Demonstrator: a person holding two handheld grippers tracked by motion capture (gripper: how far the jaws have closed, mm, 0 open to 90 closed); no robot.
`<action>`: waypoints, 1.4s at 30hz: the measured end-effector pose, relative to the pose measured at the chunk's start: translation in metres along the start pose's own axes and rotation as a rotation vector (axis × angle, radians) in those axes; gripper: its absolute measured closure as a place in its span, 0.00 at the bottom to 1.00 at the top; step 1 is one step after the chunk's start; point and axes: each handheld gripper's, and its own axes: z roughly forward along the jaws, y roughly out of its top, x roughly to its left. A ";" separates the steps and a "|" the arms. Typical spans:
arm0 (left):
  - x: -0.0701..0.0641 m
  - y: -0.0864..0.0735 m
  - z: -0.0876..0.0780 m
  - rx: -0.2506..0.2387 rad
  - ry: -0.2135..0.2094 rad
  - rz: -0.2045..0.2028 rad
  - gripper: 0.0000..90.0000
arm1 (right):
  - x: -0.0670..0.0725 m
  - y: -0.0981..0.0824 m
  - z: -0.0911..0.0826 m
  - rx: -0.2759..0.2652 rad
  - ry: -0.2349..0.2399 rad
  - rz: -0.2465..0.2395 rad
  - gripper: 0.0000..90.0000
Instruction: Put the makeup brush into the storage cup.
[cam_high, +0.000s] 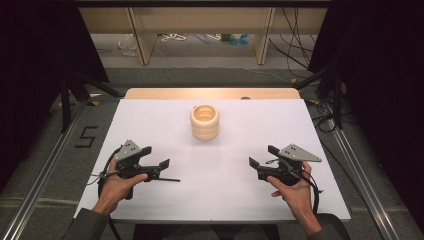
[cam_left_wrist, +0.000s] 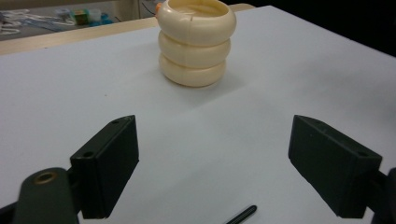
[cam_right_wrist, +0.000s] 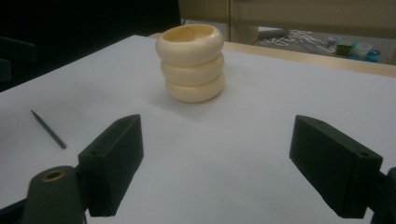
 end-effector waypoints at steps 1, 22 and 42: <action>-0.001 0.005 0.002 0.008 -0.004 0.028 0.18 | 0.000 0.000 0.001 0.006 0.000 -0.001 0.21; 0.018 0.018 0.019 0.335 -0.050 0.282 0.20 | -0.001 -0.002 0.005 0.023 0.027 -0.003 0.21; 0.020 0.007 0.025 0.545 -0.113 0.386 0.24 | 0.000 -0.003 0.008 0.033 0.045 -0.039 0.22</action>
